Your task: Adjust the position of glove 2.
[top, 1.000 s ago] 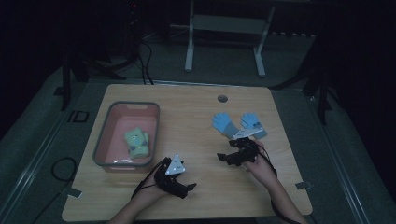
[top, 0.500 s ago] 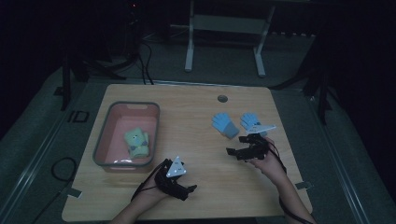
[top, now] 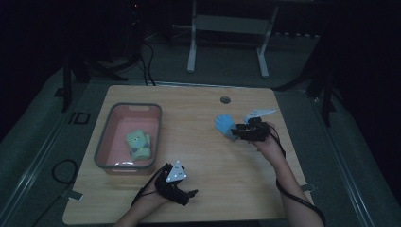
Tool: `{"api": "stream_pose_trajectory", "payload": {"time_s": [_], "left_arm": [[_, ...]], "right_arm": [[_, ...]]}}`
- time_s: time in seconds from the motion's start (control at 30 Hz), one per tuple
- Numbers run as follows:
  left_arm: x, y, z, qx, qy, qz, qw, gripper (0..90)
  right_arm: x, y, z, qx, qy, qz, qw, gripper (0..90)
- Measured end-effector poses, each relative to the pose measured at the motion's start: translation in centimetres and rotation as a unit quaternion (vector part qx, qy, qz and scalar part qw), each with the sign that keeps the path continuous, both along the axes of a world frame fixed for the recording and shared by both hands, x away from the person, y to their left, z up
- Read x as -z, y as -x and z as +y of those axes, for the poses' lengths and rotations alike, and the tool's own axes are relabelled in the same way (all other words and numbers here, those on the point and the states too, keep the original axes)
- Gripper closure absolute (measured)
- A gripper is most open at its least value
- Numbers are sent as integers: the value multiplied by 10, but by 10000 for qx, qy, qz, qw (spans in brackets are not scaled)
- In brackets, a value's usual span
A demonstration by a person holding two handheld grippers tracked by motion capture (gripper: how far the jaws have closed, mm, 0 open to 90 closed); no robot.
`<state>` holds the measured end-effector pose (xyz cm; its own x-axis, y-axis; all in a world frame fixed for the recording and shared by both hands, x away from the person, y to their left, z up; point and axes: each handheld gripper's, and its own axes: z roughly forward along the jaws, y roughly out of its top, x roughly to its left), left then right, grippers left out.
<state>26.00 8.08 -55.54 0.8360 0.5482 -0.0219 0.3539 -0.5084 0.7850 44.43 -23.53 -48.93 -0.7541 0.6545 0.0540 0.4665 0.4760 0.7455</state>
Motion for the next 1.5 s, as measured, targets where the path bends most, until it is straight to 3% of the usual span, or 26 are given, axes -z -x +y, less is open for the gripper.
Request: {"api": "stream_pose_trajectory", "payload": {"time_s": [0.13,0.33,0.43,0.63,0.73,0.93,1.03,1.17,1.3,1.5], "left_arm": [[0,1,0,-2,29,2,10000,57],[2,2,-1,54,-3,-10,10000,57],[3,2,-2,96,-32,-9,9999,57],[4,2,-2,100,-6,28,9999,57],[5,2,-2,100,7,25,9999,57],[5,2,-2,101,-12,34,9999,57],[5,1,-2,97,1,30,9999,57],[4,1,-1,98,19,2,9999,57],[2,1,-1,84,18,-33,10000,57],[1,1,1,30,22,-62,10000,58]], "right_arm": [[5,-18,9,-24,174,-71,9998,663],[17,-41,19,66,468,-140,9988,638],[23,-50,20,76,411,-118,9991,605],[38,-60,22,24,441,-95,9990,581],[50,-61,24,32,689,-39,9976,576],[60,-57,29,72,679,-131,9976,657],[62,-54,28,221,501,-126,9984,764],[63,-48,32,509,385,-106,9979,837],[54,-39,40,856,426,5,9954,865],[25,-11,43,1365,138,-9,9905,868]]}}
